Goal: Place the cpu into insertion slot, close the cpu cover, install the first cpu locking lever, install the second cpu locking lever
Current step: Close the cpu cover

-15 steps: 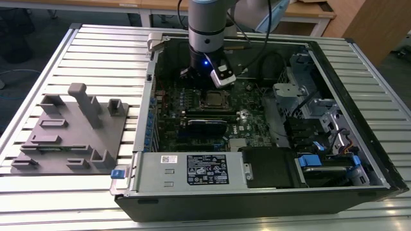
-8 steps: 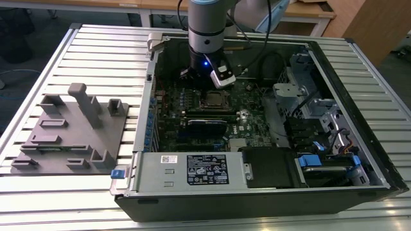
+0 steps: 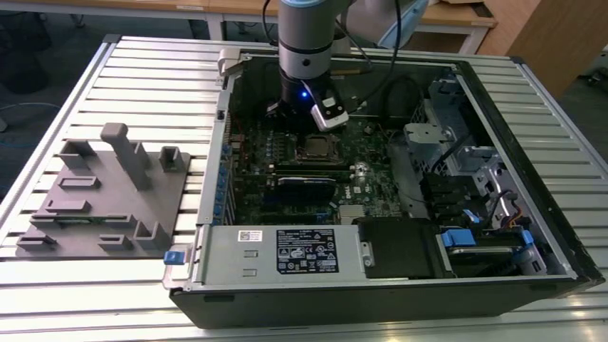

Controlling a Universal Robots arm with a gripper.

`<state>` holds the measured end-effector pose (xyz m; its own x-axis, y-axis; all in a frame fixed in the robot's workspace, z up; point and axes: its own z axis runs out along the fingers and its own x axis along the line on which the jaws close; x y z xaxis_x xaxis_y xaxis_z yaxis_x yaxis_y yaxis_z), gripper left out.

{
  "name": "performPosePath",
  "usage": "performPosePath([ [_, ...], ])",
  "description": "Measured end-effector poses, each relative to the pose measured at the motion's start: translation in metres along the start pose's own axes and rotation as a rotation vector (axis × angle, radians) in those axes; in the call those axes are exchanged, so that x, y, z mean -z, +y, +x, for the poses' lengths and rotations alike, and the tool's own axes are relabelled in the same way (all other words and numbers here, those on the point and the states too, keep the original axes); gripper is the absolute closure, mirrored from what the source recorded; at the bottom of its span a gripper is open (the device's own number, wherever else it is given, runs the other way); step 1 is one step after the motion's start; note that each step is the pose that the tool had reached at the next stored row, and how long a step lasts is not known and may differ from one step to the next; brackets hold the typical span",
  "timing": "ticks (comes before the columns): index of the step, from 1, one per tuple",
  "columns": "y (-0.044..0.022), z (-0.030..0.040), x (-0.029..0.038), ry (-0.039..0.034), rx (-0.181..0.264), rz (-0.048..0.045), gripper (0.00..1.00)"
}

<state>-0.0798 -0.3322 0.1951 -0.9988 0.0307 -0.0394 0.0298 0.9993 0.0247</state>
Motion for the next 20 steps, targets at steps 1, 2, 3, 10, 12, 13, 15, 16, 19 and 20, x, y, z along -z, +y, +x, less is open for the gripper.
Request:
performPosePath([
  [1, -0.0001, 0.0001, -0.0001, 0.0001, 0.000, 0.0002, 0.90],
  [2, -0.0001, 0.0001, 0.0000, 0.0002, 0.000, 0.0003, 0.90],
  [3, -0.0002, 0.0001, 0.0000, 0.0003, 0.000, 0.0004, 0.90],
  [10, 0.0006, -0.0005, 0.0040, -0.0021, 0.000, -0.0032, 0.90],
  [12, 0.0004, -0.0004, 0.0088, -0.0006, 0.000, -0.0010, 0.90],
  [13, 0.0005, -0.0005, 0.0108, -0.0007, 0.000, -0.0011, 0.90],
  [15, 0.0005, -0.0007, 0.0154, -0.0007, 0.000, -0.0010, 0.90],
  [16, 0.0006, -0.0008, 0.0178, -0.0006, 0.000, -0.0010, 0.90],
  [19, 0.0008, -0.0010, 0.0249, -0.0006, 0.000, -0.0009, 0.90],
  [20, 0.0008, -0.0011, 0.0262, -0.0006, 0.000, -0.0008, 0.90],
])
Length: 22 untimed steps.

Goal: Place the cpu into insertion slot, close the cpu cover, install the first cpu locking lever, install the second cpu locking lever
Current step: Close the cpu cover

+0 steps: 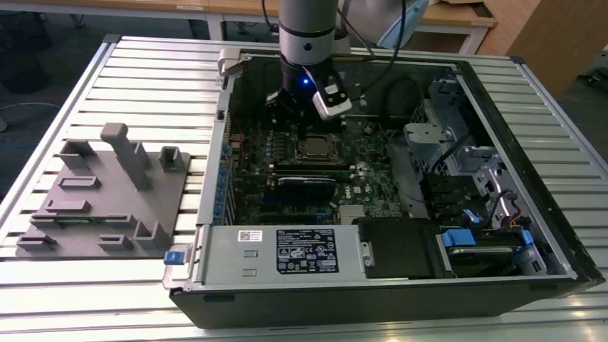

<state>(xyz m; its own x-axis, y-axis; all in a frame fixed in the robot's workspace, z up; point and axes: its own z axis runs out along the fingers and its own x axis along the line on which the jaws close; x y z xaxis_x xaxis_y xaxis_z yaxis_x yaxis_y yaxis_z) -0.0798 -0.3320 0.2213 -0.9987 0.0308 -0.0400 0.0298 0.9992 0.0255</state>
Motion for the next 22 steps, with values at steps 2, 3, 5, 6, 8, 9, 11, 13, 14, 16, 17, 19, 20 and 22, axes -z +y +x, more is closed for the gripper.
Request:
performPosePath([
  [2, 0.0001, 0.0000, 0.0001, -0.0002, 0.000, -0.0004, 0.90],
  [3, 0.0001, -0.0001, 0.0001, -0.0003, 0.000, -0.0004, 0.90],
  [5, 0.0001, -0.0016, 0.0001, 0.0000, 0.000, -0.0001, 0.90],
  [6, 0.0001, -0.0032, 0.0000, 0.0001, 0.000, 0.0000, 0.90],
  [8, 0.0002, -0.0070, -0.0003, 0.0000, 0.000, -0.0001, 0.90],
  [9, 0.0003, -0.0092, -0.0005, 0.0000, 0.000, -0.0001, 0.90],
  [11, 0.0005, -0.0133, -0.0008, -0.0001, 0.000, -0.0002, 0.90],
  [13, 0.0008, -0.0175, -0.0011, -0.0001, 0.000, -0.0001, 0.90],
  [14, 0.0010, -0.0203, -0.0014, -0.0001, 0.000, -0.0002, 0.90],
  [16, 0.0014, -0.0261, -0.0018, -0.0001, 0.000, -0.0002, 0.90],
  [17, 0.0017, -0.0288, -0.0020, -0.0001, 0.000, -0.0002, 0.90],
  [19, 0.0018, -0.0314, -0.0022, 0.0000, 0.000, -0.0001, 0.90],
  [20, 0.0018, -0.0316, -0.0023, 0.0000, 0.000, 0.0000, 0.90],
  [22, 0.0012, -0.0317, -0.0025, -0.0001, 0.000, -0.0002, 0.90],
])
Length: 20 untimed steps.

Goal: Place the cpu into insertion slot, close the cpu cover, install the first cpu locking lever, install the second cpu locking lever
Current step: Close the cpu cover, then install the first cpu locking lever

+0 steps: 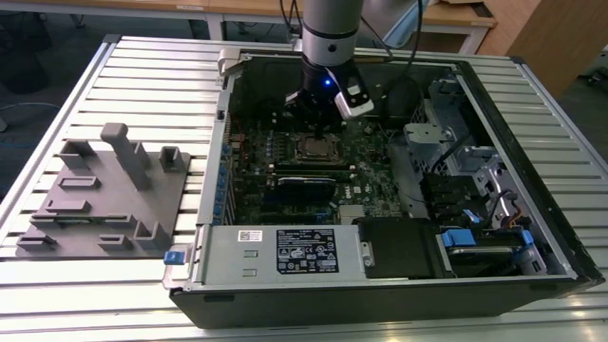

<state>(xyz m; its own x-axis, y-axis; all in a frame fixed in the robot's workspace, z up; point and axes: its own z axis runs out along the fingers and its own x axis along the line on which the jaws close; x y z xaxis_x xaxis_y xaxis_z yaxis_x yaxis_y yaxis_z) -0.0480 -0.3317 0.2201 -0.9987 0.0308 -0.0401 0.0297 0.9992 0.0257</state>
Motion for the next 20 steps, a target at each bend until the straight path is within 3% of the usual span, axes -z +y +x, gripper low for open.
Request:
performPosePath([
  [7, -0.0079, -0.0002, -0.0003, 0.0001, 0.000, 0.0001, 0.90],
  [17, -0.0083, -0.0003, 0.0027, 0.0000, 0.000, 0.0000, 0.90],
  [19, -0.0079, -0.0010, 0.0183, 0.0000, 0.000, 0.0001, 0.90],
  [20, -0.0079, -0.0010, 0.0183, 0.0000, 0.000, 0.0001, 0.90],
])
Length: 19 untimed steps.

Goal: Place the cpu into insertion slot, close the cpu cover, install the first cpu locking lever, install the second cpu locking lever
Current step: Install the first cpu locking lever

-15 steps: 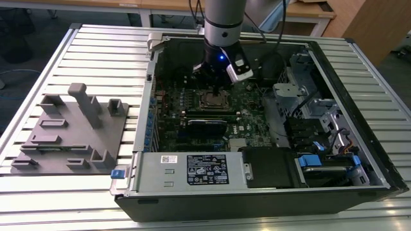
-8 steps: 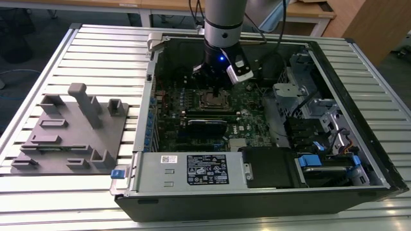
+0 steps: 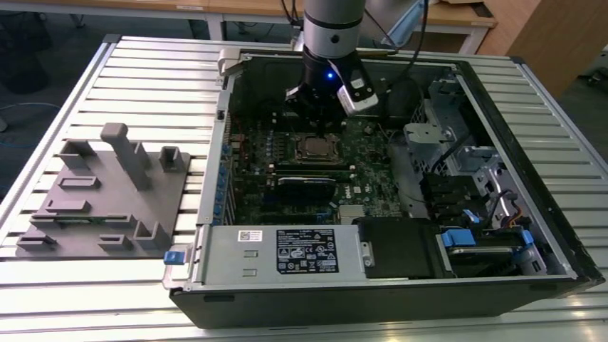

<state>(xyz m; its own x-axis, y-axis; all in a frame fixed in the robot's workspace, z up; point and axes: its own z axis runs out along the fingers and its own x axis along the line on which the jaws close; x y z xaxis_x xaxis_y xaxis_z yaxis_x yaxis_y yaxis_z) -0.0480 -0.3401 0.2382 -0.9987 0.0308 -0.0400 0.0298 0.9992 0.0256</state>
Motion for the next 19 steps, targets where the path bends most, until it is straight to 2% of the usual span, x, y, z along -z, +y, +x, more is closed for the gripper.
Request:
performPosePath([
  [6, 0.0000, -0.0001, 0.0021, 0.0000, 0.000, 0.0000, 0.90],
  [15, 0.0003, -0.0004, 0.0100, 0.0001, 0.000, 0.0001, 0.90],
  [19, 0.0003, -0.0004, 0.0105, -0.0001, 0.000, -0.0003, 0.90],
])
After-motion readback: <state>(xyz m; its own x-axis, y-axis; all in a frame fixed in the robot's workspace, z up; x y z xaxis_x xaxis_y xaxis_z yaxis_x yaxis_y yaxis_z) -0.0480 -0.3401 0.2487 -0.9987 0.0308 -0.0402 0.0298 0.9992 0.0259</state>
